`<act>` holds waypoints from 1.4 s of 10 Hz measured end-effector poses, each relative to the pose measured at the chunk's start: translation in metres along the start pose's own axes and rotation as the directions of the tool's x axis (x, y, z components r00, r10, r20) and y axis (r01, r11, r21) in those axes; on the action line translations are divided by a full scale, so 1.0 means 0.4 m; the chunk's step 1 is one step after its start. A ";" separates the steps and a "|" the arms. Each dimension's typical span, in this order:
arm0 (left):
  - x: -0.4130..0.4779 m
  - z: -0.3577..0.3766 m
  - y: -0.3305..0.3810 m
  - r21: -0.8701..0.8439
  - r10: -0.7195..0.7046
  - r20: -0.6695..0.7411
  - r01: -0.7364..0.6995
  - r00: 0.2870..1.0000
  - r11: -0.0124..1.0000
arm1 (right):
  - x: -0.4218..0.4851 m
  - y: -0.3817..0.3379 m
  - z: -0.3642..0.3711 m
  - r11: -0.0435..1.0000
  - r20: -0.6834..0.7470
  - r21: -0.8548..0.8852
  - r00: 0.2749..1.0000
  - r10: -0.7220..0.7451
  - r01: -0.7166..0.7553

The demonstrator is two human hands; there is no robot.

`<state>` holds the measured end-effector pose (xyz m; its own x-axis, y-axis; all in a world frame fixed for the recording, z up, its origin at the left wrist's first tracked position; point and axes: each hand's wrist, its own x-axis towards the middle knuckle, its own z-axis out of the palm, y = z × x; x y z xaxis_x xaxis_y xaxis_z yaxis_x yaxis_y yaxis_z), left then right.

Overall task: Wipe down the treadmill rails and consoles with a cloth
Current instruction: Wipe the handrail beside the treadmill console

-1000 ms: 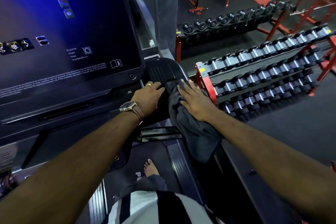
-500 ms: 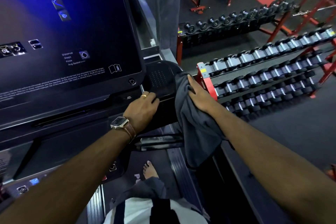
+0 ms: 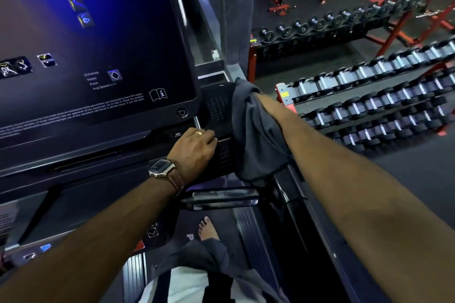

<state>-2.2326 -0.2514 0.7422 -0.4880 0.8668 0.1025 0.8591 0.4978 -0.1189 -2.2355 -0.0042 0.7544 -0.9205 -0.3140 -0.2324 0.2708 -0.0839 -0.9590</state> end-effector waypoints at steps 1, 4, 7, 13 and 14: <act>0.004 -0.003 -0.013 -0.042 -0.010 -0.010 0.010 1.000 0.999 | 0.066 0.097 -0.050 0.309 -0.393 -0.895 0.896 -0.205 -0.321; 0.003 -0.021 -0.006 -0.129 -0.063 0.027 0.066 0.998 0.989 | 0.169 0.054 0.004 0.134 -0.279 -0.957 0.945 -0.172 -0.258; -0.017 -0.027 -0.020 -0.213 -0.094 0.081 0.110 0.992 0.971 | 0.103 0.062 -0.048 -0.123 0.181 -0.978 0.977 -0.111 0.167; -0.019 -0.030 -0.025 -0.244 -0.102 0.081 0.119 0.992 0.963 | 0.148 0.077 0.088 -0.104 0.043 -0.994 0.987 -0.154 0.027; -0.019 -0.028 -0.025 -0.253 -0.105 0.060 0.117 0.993 0.960 | 0.104 0.079 0.022 -0.119 0.187 -0.978 0.976 -0.112 0.174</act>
<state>-2.2358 -0.2635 0.7536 -0.5836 0.8102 0.0549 0.8072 0.5715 0.1477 -2.2628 -0.0282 0.7158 -0.8761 -0.4739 -0.0889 -0.4674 0.8800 -0.0848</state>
